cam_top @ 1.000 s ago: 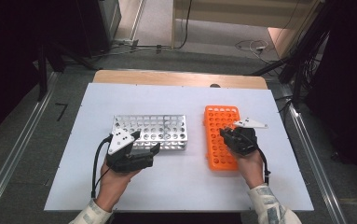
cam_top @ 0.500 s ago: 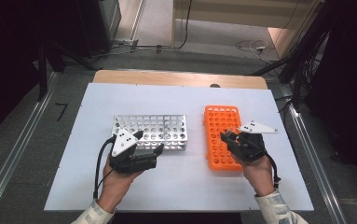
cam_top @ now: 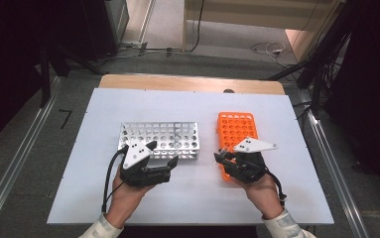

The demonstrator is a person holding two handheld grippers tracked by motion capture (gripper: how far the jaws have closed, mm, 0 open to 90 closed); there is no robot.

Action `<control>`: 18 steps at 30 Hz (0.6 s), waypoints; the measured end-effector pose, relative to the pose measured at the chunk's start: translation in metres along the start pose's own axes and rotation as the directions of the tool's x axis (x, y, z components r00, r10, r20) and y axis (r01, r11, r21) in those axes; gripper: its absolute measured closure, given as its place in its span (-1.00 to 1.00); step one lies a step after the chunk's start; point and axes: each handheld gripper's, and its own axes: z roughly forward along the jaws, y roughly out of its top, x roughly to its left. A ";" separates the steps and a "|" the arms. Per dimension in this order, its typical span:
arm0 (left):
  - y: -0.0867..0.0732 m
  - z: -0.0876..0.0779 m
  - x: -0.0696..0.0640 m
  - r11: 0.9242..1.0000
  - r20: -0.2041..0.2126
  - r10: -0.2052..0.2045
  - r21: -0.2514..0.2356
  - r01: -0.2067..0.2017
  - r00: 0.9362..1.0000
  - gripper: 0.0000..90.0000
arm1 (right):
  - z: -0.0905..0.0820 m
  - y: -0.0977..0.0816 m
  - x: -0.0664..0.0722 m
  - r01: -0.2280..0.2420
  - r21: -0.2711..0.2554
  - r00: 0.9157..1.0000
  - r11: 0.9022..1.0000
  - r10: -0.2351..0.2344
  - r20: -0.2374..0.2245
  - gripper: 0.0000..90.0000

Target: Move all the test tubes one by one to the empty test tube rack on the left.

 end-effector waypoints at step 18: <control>0.000 0.005 -0.010 1.000 0.030 0.017 0.012 -0.017 0.999 -0.54 | 0.032 -0.002 0.036 0.079 0.041 0.994 0.996 -0.076 -0.074 0.62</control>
